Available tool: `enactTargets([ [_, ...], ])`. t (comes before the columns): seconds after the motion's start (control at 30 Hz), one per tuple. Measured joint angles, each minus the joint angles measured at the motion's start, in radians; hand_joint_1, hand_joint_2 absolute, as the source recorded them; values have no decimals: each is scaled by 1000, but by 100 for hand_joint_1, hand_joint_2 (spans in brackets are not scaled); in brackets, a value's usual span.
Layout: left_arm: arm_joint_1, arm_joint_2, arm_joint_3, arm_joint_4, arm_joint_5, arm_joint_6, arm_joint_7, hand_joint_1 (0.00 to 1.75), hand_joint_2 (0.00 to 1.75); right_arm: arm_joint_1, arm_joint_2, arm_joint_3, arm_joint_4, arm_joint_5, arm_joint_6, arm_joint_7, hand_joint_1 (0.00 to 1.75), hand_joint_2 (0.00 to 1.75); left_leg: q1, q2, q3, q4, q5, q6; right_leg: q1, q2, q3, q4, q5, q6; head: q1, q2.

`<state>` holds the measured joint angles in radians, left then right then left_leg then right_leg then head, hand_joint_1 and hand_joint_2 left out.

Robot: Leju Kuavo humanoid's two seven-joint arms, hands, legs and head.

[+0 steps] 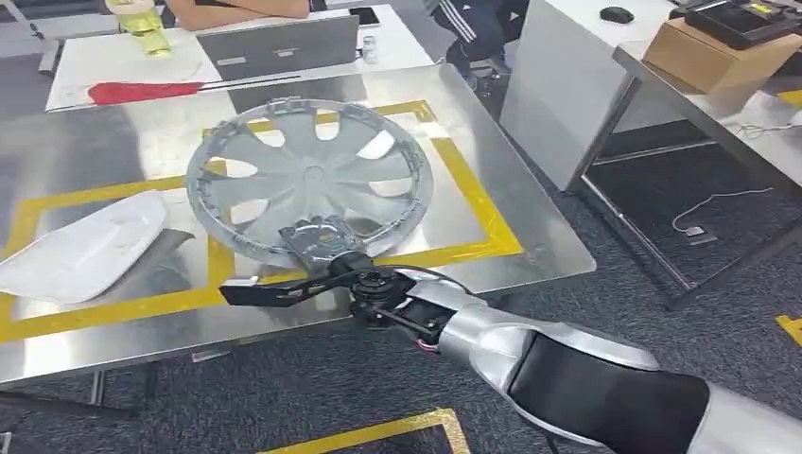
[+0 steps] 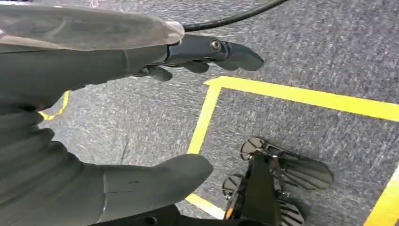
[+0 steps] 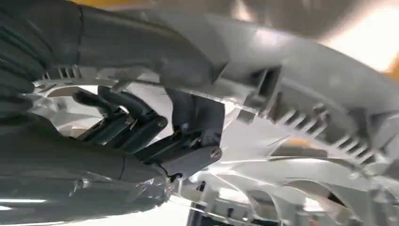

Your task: Take the parts from the cabinet and place them on the table.

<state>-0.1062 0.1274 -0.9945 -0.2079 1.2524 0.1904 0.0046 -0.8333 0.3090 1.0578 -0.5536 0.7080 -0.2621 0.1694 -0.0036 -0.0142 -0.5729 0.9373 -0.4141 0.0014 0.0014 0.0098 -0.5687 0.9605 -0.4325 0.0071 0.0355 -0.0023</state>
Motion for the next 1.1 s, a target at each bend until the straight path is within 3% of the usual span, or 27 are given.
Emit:
enactTargets([
  [0.13, 0, 3, -17, 0, -18, -16, -9, 0, 175, -1, 3, 24, 58, 2, 29, -5, 0, 175, 0, 0, 0, 1, 0, 0, -1, 0, 1, -1, 0, 0, 0, 0],
  [0.17, 0, 4, -19, 0, -20, -16, -12, 0, 0, -1, 3, 25, 69, 1, 29, -5, 0, 0, 0, 0, 1, 1, 0, 0, -1, 0, 2, -2, 0, 1, 0, 0],
  [0.37, 1, 8, -24, 0, -12, -10, -14, 0, 0, -13, 3, 31, 115, -9, 19, -22, 0, 0, -1, 0, 1, 1, 0, 0, -1, 0, 3, -3, 1, 1, 0, 0],
  [0.47, 1, 9, -24, 0, -7, -10, -14, 0, 0, -20, 3, 25, 125, -47, -14, -67, 0, 0, -1, 0, 2, 1, 0, 0, -1, 0, 4, -3, 2, 0, 0, 0],
  [0.57, 1, 10, -24, 0, -3, -10, -14, 0, 0, -23, 3, 4, 130, -118, -58, -144, 0, 0, -1, 1, 3, 1, 0, 0, -1, 0, 5, -3, 2, 1, 0, 0],
  [0.63, 1, 10, -24, 0, 0, -10, -14, 0, 0, -24, 3, -23, 130, -224, -80, -268, 0, 0, -1, 1, 3, 1, 0, 0, -1, 1, 5, -3, 2, 1, 0, 0],
  [0.67, 1, 10, -24, 0, 1, -10, -14, 0, 0, -24, 5, -42, 129, -274, -80, -325, 0, 175, -1, 1, 4, 1, 0, 0, -1, 1, 5, -3, 2, 1, 0, 0],
  [0.77, 1, 10, -24, 0, 8, -10, -14, 0, 0, -26, 6, -108, 116, -446, -19, -499, 0, 175, -1, 1, 5, 1, 0, 0, -1, 1, 6, -3, 2, 1, 0, 0],
  [0.87, 2, 10, -24, 0, 15, -7, -14, 0, 0, -21, 6, -170, 77, -586, 60, -628, 0, 175, -1, 1, 6, 1, 0, 0, -1, 1, 6, -3, 2, 1, 0, 0],
  [0.97, 2, 9, -24, 0, 28, 2, -14, 0, 0, 19, -1, -231, -36, -774, 159, -681, 0, 175, -1, 2, 8, 1, 0, 0, -1, 2, 8, -3, 2, 1, -1, 0],
  [1.0, 3, 9, -24, 0, 30, 4, -14, 0, 0, 43, -10, -246, -86, -822, 178, -680, 0, 0, -1, 2, 8, 1, 0, 0, -1, 2, 8, -3, 2, 1, -1, 0],
  [1.1, 6, 9, -23, 0, 34, 10, -6, 0, 0, 105, -40, -285, -228, -909, 202, -678, 0, 0, -1, 2, 8, 1, 0, 0, -1, 2, 8, -4, 2, 1, -1, 0],
])
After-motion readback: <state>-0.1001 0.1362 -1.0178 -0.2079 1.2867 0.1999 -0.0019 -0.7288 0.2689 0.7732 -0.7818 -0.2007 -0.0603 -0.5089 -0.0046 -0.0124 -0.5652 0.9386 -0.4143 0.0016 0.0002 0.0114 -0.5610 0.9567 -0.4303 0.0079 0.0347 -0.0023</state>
